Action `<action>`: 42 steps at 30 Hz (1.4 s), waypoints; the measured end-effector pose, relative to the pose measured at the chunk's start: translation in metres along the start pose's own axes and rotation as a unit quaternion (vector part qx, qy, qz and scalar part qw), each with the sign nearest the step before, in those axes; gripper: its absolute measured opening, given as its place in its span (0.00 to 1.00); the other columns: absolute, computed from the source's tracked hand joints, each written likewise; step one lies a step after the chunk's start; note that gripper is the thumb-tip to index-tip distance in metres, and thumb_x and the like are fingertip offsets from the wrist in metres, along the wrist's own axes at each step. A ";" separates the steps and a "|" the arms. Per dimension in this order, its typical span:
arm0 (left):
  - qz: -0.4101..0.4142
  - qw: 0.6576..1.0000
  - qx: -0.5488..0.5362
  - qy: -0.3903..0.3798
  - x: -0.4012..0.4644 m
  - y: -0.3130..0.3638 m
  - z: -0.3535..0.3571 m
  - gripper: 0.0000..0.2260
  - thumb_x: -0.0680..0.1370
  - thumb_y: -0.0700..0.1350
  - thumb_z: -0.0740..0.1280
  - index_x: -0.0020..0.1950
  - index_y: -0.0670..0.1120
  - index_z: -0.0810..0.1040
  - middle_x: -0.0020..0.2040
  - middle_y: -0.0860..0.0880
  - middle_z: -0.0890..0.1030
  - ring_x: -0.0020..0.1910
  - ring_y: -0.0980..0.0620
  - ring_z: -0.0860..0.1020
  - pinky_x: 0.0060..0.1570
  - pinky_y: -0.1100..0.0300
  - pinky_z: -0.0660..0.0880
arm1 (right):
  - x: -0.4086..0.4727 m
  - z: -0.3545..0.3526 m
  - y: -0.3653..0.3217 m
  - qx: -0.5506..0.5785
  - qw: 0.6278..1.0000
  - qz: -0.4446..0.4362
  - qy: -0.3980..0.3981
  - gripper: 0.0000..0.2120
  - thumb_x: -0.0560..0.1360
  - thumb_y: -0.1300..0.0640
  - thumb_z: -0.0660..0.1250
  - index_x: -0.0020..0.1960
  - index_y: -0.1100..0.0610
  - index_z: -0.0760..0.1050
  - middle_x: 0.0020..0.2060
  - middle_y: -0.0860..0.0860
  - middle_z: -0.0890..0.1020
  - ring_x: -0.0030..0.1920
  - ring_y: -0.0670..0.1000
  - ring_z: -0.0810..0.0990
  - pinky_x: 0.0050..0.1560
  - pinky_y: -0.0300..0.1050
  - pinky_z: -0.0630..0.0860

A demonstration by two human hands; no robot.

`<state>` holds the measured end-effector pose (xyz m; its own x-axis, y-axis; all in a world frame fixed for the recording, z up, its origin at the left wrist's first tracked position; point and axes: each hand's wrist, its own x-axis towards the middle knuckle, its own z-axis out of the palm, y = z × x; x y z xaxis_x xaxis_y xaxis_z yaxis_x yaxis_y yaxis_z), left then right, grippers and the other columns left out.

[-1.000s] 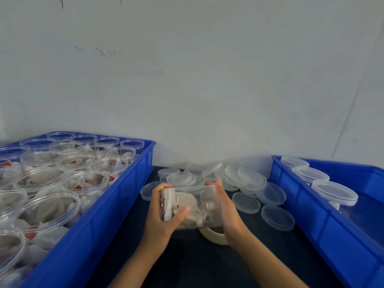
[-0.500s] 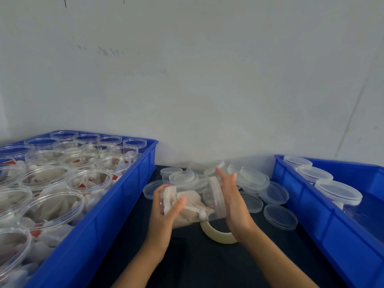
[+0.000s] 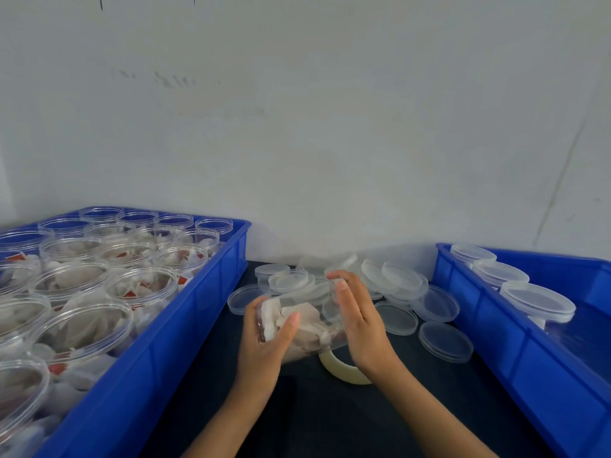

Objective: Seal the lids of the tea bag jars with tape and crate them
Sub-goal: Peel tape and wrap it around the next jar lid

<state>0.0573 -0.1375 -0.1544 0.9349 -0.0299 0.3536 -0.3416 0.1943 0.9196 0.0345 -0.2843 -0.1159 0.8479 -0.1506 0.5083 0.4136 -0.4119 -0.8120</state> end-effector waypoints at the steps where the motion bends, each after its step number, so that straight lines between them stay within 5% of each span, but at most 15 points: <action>1: 0.015 1.000 -0.002 -0.001 0.001 0.000 -0.001 0.24 0.65 0.56 0.72 0.58 0.53 0.73 0.48 0.57 0.80 0.45 0.67 0.79 0.39 0.76 0.73 | 0.001 -0.001 -0.002 -0.007 1.000 -0.004 -0.003 0.11 0.83 0.45 0.50 0.55 0.39 0.71 0.51 0.38 0.75 0.58 0.46 0.73 0.55 0.33 0.69; 6: 0.085 0.996 0.021 -0.031 0.003 -0.001 -0.003 0.30 0.61 0.59 0.74 0.59 0.54 0.69 0.49 0.68 0.78 0.48 0.66 0.79 0.42 0.73 0.75 | 0.006 -0.009 -0.011 -0.002 1.000 -0.009 -0.012 0.11 0.80 0.41 0.50 0.54 0.36 0.70 0.49 0.35 0.74 0.57 0.46 0.73 0.56 0.46 0.74; 11: 0.071 0.987 0.126 -0.064 0.003 -0.002 -0.014 0.35 0.56 0.64 0.77 0.59 0.62 0.69 0.53 0.63 0.78 0.53 0.60 0.78 0.46 0.66 0.76 | 0.007 -0.011 -0.015 -0.069 0.997 -0.010 -0.021 0.12 0.77 0.39 0.52 0.57 0.37 0.68 0.56 0.45 0.72 0.53 0.37 0.72 0.53 0.27 0.67; 13: 0.139 0.960 0.238 -0.040 0.002 0.005 -0.019 0.39 0.58 0.68 0.75 0.66 0.65 0.66 0.62 0.65 0.73 0.61 0.62 0.73 0.56 0.64 0.73 | 0.008 -0.011 -0.016 -0.092 0.995 -0.010 -0.030 0.16 0.76 0.37 0.54 0.61 0.37 0.68 0.58 0.44 0.71 0.55 0.40 0.72 0.56 0.30 0.69; 15: 0.228 0.900 0.369 -0.049 0.003 0.011 -0.018 0.48 0.61 0.73 0.69 0.76 0.59 0.57 0.71 0.60 0.67 0.69 0.58 0.67 0.67 0.54 0.65 | 0.007 -0.009 -0.015 -0.126 0.991 -0.009 -0.038 0.18 0.77 0.38 0.56 0.65 0.39 0.69 0.60 0.43 0.70 0.60 0.46 0.71 0.62 0.42 0.69; 18: 0.257 0.850 0.450 -0.092 -0.003 0.012 -0.008 0.53 0.64 0.72 0.67 0.78 0.58 0.41 0.73 0.55 0.66 0.73 0.56 0.63 0.75 0.51 0.53 | 0.002 -0.001 -0.016 -0.151 0.985 -0.016 -0.077 0.18 0.78 0.41 0.60 0.68 0.41 0.69 0.62 0.42 0.70 0.65 0.47 0.69 0.66 0.49 0.68; 22: 0.185 0.920 0.335 -0.078 -0.007 0.002 -0.007 0.52 0.65 0.62 0.75 0.76 0.66 0.40 0.70 0.62 0.64 0.68 0.65 0.63 0.64 0.63 0.65 | 0.000 0.000 -0.020 -0.055 0.991 -0.011 -0.121 0.23 0.77 0.38 0.58 0.70 0.44 0.68 0.62 0.43 0.70 0.63 0.38 0.69 0.62 0.32 0.67; 24: 0.146 0.953 0.264 -0.036 -0.004 -0.004 -0.012 0.54 0.63 0.56 0.80 0.76 0.65 0.44 0.72 0.62 0.62 0.69 0.66 0.62 0.62 0.70 0.64 | 0.002 -0.010 -0.016 0.006 0.997 0.023 -0.079 0.18 0.78 0.43 0.59 0.66 0.46 0.71 0.61 0.46 0.73 0.59 0.37 0.73 0.59 0.34 0.72; 28: 0.113 0.970 0.217 0.018 0.001 -0.016 -0.012 0.56 0.61 0.47 0.83 0.77 0.59 0.47 0.71 0.59 0.61 0.63 0.75 0.60 0.55 0.85 0.58 | -0.013 -0.037 0.011 -0.199 0.976 0.064 -0.057 0.11 0.79 0.52 0.64 0.61 0.49 0.73 0.58 0.44 0.75 0.58 0.41 0.74 0.60 0.40 0.72; 32: 0.098 0.975 0.197 0.028 0.003 -0.022 -0.010 0.55 0.59 0.47 0.83 0.77 0.53 0.52 0.71 0.55 0.63 0.68 0.61 0.64 0.61 0.75 0.61 | -0.046 -0.039 0.037 -0.361 0.919 0.043 -0.152 0.16 0.76 0.44 0.66 0.61 0.48 0.73 0.56 0.40 0.72 0.59 0.42 0.70 0.58 0.35 0.67; 36: 0.113 0.981 0.158 0.024 0.000 -0.017 -0.009 0.46 0.62 0.56 0.76 0.73 0.49 0.55 0.69 0.51 0.65 0.67 0.55 0.68 0.63 0.70 0.65 | -0.054 -0.030 0.041 -0.415 0.899 0.002 -0.136 0.08 0.78 0.49 0.64 0.54 0.51 0.73 0.52 0.43 0.74 0.53 0.44 0.70 0.54 0.34 0.66; 40: 0.122 0.979 0.156 0.053 -0.009 -0.007 -0.003 0.40 0.68 0.56 0.70 0.74 0.45 0.56 0.71 0.47 0.63 0.68 0.55 0.67 0.70 0.52 0.67 | -0.056 -0.032 0.036 -0.263 0.958 0.078 -0.082 0.02 0.81 0.58 0.61 0.48 0.54 0.70 0.45 0.49 0.76 0.43 0.45 0.73 0.44 0.37 0.70; 42: 0.214 0.936 0.256 0.111 -0.010 0.000 -0.002 0.35 0.74 0.57 0.70 0.73 0.40 0.60 0.70 0.41 0.65 0.68 0.48 0.66 0.68 0.49 0.66 | -0.059 -0.040 0.033 -0.123 0.986 0.106 -0.048 0.04 0.81 0.61 0.60 0.49 0.56 0.71 0.40 0.52 0.77 0.36 0.43 0.71 0.38 0.34 0.68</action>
<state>0.0477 -0.1354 -0.1585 0.6793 0.1583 0.7166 -0.6379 -0.3552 0.6833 -0.0149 -0.3249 -0.1608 0.9391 -0.1747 0.2960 0.1419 -0.5872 -0.7969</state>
